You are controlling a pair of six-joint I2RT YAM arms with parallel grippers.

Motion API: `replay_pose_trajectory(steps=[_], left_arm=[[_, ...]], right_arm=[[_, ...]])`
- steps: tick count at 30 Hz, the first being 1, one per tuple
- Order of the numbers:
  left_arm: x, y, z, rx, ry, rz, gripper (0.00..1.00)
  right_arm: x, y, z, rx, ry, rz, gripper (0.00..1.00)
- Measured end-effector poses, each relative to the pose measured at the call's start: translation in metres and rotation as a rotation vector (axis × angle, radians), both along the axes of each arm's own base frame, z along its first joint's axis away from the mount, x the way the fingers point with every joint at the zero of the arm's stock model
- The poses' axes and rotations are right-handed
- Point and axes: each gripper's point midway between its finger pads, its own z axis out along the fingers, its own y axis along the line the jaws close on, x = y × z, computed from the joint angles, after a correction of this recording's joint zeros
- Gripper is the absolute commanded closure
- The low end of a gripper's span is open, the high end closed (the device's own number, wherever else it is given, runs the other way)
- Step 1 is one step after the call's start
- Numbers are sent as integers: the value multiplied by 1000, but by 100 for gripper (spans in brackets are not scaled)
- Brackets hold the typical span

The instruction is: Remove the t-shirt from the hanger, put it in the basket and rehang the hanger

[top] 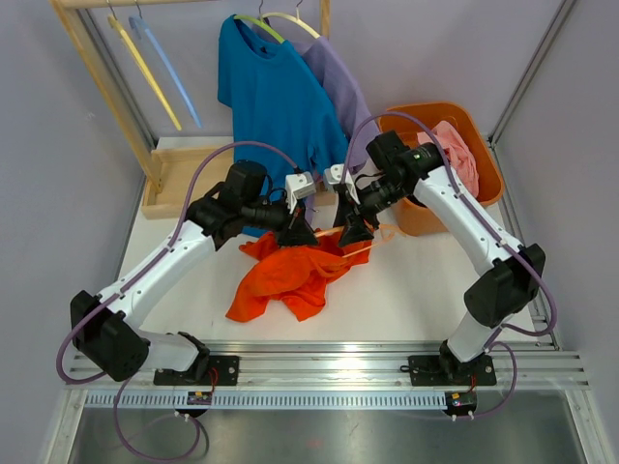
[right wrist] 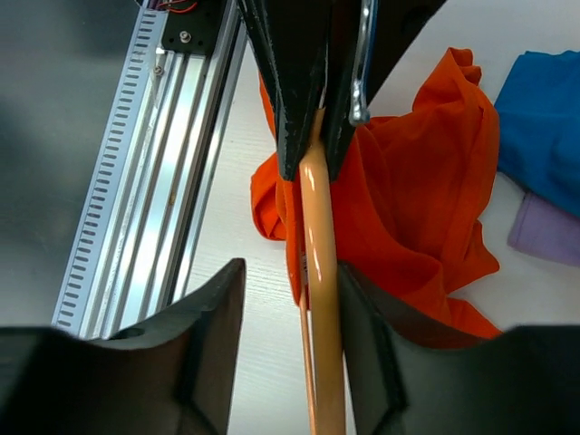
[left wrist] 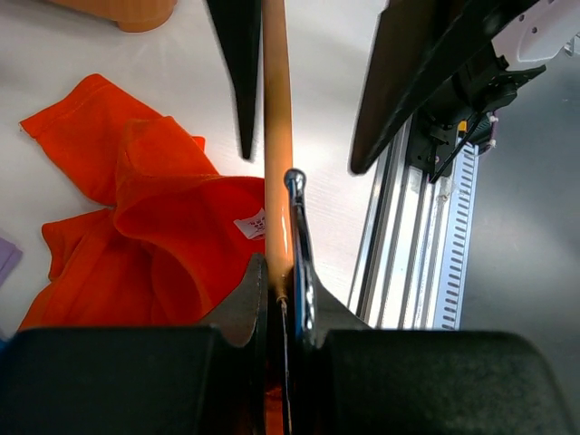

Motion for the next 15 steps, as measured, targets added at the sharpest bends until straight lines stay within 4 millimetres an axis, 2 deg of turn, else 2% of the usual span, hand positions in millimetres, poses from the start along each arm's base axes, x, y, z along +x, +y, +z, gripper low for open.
replay_pose_trajectory(steps=[8,10,12,15], left_arm=[[-5,-3,1,-8,21,-5,100],[-6,-2,1,-14,17,-4,100],[-7,-3,2,-25,12,-5,100],[-9,-3,6,-39,10,6,99]], right_arm=[[0,8,-22,-23,15,-13,85],[-1,8,-21,-17,10,-17,89],[-3,7,-20,-13,6,-22,100],[-6,6,-16,-7,0,-36,100]])
